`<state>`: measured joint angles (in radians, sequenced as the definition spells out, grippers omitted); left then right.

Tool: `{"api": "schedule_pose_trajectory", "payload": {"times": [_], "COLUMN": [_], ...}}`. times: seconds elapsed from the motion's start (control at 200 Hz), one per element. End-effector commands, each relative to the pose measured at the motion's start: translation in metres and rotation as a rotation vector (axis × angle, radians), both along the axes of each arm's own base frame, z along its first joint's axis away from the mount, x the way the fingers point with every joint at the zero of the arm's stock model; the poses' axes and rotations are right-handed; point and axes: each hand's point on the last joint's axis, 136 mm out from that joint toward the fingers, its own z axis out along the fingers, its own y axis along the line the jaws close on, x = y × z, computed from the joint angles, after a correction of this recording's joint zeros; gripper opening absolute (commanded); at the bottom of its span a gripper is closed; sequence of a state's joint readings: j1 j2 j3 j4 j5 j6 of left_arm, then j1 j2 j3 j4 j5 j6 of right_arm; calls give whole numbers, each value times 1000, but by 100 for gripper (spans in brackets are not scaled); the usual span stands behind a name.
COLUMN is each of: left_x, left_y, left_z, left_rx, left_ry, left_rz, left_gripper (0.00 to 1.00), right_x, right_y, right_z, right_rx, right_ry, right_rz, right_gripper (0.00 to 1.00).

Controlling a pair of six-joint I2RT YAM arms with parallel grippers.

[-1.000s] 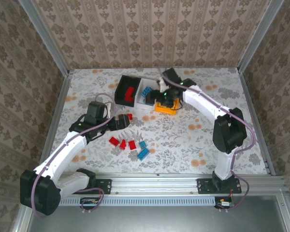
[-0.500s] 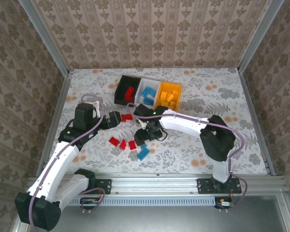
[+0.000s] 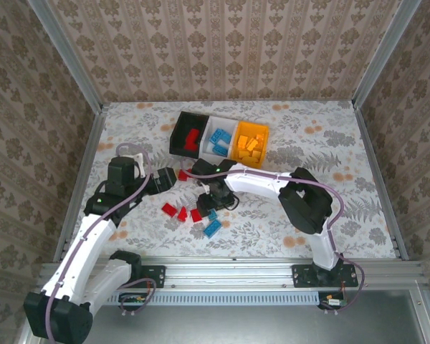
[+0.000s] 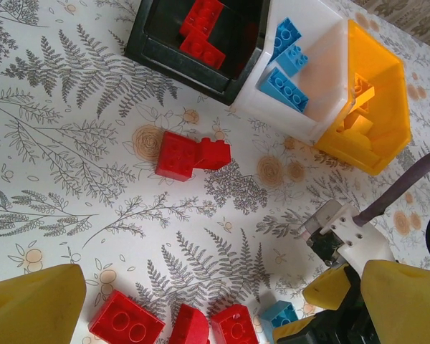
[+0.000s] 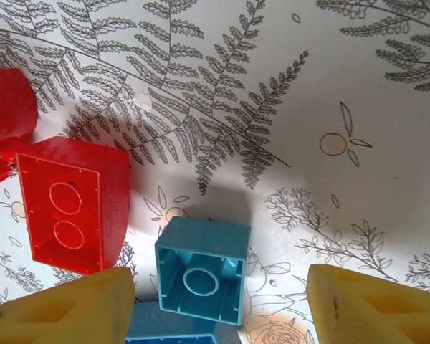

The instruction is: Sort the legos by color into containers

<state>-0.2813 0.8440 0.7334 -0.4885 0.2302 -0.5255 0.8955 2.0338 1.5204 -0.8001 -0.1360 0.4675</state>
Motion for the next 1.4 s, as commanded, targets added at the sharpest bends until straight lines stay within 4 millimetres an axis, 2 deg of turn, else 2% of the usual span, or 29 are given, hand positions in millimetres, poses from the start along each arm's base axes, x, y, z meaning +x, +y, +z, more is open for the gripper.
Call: {"api": "schedule_pose_trajectory", "payload": {"times": [0.0, 0.26, 0.415, 0.53, 0.645, 0.745, 0.84, 0.975, 1.04, 1.115, 1.235, 1.39], "left_x": [-3, -3, -3, -3, -3, -4, -4, -5, -5, -6, -7, -7], "left_y": [0, 2, 3, 3, 4, 4, 4, 3, 3, 3, 3, 2], "left_z": [-5, -8, -10, -11, -9, -9, -10, -9, -11, -12, -16, -26], "left_rx": [-22, -28, -31, -34, -34, -33, -38, -41, -40, -41, -39, -38], "left_ry": [22, 30, 32, 34, 28, 27, 29, 30, 35, 40, 53, 100], "left_rz": [6, 11, 14, 13, 13, 10, 10, 6, 2, -1, -2, -2], "left_gripper": [100, 100, 100, 100, 100, 100, 100, 100, 100, 100, 100, 100], "right_x": [0, -1, 1, 9, 23, 46, 78, 134, 161, 190, 229, 263], "right_y": [4, 1, -1, -5, -8, -10, -14, -19, -25, -28, -34, -40], "right_z": [-6, -17, -16, -3, 23, 54, 84, 124, 135, 140, 133, 116], "right_rx": [-25, -53, -64, -58, -3, 83, 170, 292, 302, 304, 291, 273], "right_ry": [1, 14, 1, -29, -61, -83, -110, -165, -194, -214, -231, -257], "right_rz": [-4, -12, -21, -37, -71, -112, -178, -268, -300, -318, -354, -389], "right_gripper": [63, 53, 42, 42, 41, 40, 39, 39, 39, 39, 38, 39]}}
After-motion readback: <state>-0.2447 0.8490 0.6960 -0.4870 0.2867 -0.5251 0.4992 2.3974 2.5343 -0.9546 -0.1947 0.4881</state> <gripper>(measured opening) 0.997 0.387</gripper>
